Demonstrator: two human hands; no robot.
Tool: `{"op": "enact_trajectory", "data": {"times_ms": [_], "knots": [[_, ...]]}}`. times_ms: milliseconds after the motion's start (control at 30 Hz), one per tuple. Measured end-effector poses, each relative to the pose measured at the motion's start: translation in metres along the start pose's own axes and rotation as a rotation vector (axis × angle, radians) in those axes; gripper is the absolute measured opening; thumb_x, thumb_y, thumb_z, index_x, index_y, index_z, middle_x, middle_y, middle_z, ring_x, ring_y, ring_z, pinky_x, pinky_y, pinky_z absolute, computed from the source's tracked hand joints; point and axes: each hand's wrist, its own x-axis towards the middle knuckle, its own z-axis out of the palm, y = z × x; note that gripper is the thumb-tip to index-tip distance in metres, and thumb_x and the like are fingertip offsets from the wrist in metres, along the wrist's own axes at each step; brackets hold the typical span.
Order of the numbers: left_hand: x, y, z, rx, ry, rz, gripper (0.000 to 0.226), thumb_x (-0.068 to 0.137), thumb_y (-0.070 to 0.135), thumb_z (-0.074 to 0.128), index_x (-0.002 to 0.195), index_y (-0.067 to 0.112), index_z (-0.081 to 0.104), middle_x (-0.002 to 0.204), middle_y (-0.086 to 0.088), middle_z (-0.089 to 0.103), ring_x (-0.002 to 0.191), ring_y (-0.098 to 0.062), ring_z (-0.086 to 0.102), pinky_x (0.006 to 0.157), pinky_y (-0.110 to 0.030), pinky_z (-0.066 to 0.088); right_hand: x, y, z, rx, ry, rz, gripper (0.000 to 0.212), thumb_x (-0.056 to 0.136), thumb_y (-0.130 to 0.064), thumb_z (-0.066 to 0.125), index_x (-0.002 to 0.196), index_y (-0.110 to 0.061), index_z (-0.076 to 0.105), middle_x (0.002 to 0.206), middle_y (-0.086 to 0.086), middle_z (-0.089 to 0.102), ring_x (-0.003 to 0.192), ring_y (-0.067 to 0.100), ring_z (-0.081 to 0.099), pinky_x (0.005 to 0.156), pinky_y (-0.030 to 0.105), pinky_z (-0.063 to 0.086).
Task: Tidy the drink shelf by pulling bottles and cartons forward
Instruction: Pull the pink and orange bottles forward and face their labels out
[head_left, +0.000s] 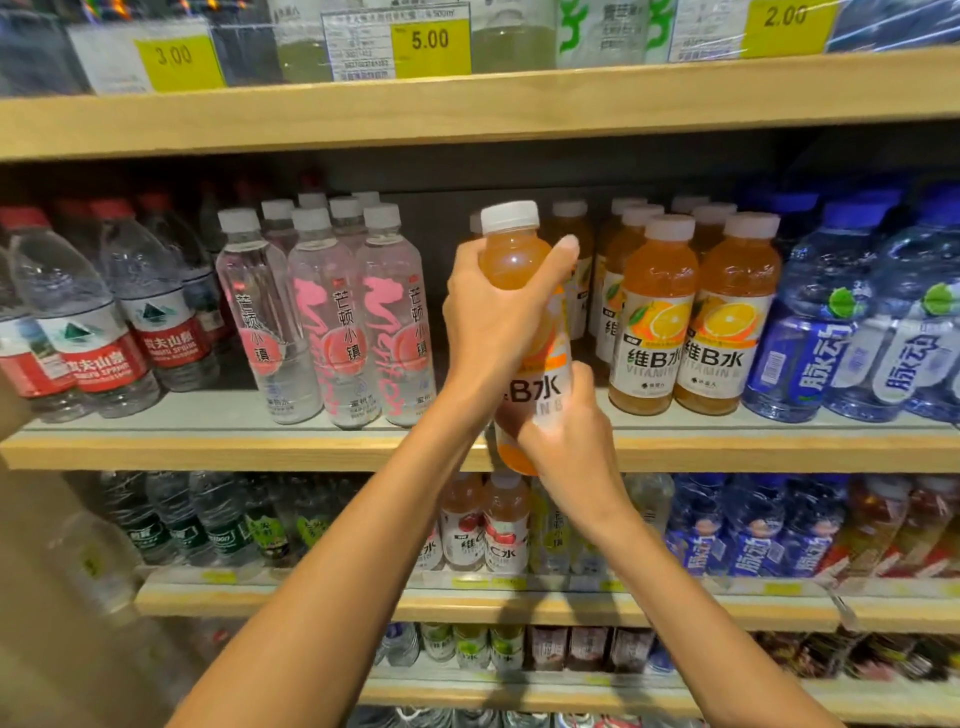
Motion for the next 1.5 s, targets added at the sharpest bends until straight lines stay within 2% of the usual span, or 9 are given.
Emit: {"op": "enact_trajectory", "data": {"times_ms": [233,367,600,733,867,1033,1133,1333,1500], "knots": [[0.017,0.006,-0.009,-0.236,-0.094,-0.099,0.011,0.076,0.019,0.075,0.081,0.014,0.067,0.071,0.002,0.068,0.068,-0.011,0.066,0.062,-0.026,0.054,0.009,-0.003,-0.016,0.359,-0.308,0.044,0.064,0.073,-0.047,0.073,0.126,-0.023,0.045,0.104,-0.018,0.068,0.099,0.004,0.065,0.076,0.019,0.052],[0.029,0.011,-0.022,-0.587,-0.536,-0.352,0.055,0.055,0.026,0.077,0.103,0.006,0.058,0.09,-0.011,0.065,0.076,-0.025,0.064,0.07,-0.034,0.052,0.013,-0.003,-0.03,0.805,-0.686,0.3,0.103,0.057,-0.054,0.085,0.139,-0.01,0.04,0.125,0.019,0.062,0.115,0.037,0.059,0.096,0.046,0.05],[0.026,0.001,-0.016,-0.93,-0.941,-0.415,0.057,0.051,0.029,0.087,0.098,0.009,0.06,0.09,-0.008,0.065,0.072,-0.021,0.066,0.068,-0.031,0.053,0.006,-0.006,-0.017,0.93,-0.809,0.219,0.065,0.064,-0.038,0.085,0.119,-0.012,0.061,0.1,0.019,0.066,0.088,0.03,0.066,0.083,0.045,0.056],[0.026,-0.008,-0.017,-0.839,-0.861,-0.384,0.056,0.058,0.037,0.083,0.102,0.007,0.065,0.1,-0.012,0.068,0.086,-0.023,0.066,0.081,-0.034,0.053,0.002,-0.003,-0.02,0.811,-0.659,0.212,0.064,0.061,-0.03,0.083,0.117,-0.01,0.06,0.097,0.018,0.068,0.084,0.03,0.068,0.077,0.043,0.057],[0.023,-0.014,-0.02,-0.288,-0.508,-0.187,0.045,0.08,0.05,0.067,0.109,0.014,0.064,0.102,-0.006,0.07,0.094,-0.018,0.068,0.085,-0.034,0.054,0.005,-0.004,-0.025,0.58,-0.391,0.162,0.057,0.057,-0.03,0.076,0.11,-0.014,0.063,0.097,0.013,0.073,0.09,0.029,0.07,0.08,0.041,0.057],[0.009,-0.012,-0.017,-0.045,-0.218,0.056,0.027,0.095,0.04,0.053,0.102,0.017,0.066,0.099,-0.001,0.069,0.095,-0.014,0.067,0.088,-0.039,0.055,0.007,-0.002,-0.023,0.342,-0.17,0.073,0.047,0.065,-0.026,0.081,0.106,-0.021,0.058,0.091,-0.005,0.073,0.084,0.008,0.07,0.066,0.014,0.051],[0.0,-0.006,-0.005,-0.021,-0.171,0.066,0.038,0.089,0.048,0.059,0.113,0.018,0.061,0.102,0.005,0.068,0.097,-0.008,0.066,0.091,-0.04,0.053,0.006,0.002,-0.016,0.195,-0.072,0.045,0.054,0.07,-0.027,0.083,0.112,-0.018,0.05,0.098,-0.005,0.069,0.091,0.01,0.066,0.074,0.024,0.052],[0.002,-0.002,0.007,-0.074,-0.016,0.026,0.03,0.077,0.043,0.076,0.097,0.025,0.061,0.087,0.008,0.068,0.082,-0.005,0.068,0.079,-0.032,0.058,-0.005,0.003,-0.003,0.116,-0.051,-0.026,0.061,0.073,-0.046,0.072,0.121,-0.028,0.039,0.107,-0.013,0.063,0.098,0.001,0.062,0.076,0.019,0.051],[0.01,-0.003,-0.004,-0.236,-0.133,-0.053,0.01,0.082,0.027,0.071,0.081,0.02,0.064,0.07,0.008,0.067,0.066,-0.006,0.067,0.06,-0.022,0.053,0.005,0.0,-0.024,0.357,-0.324,0.1,0.056,0.075,-0.047,0.072,0.121,-0.027,0.048,0.109,-0.014,0.069,0.104,0.003,0.064,0.078,0.016,0.051]]}}
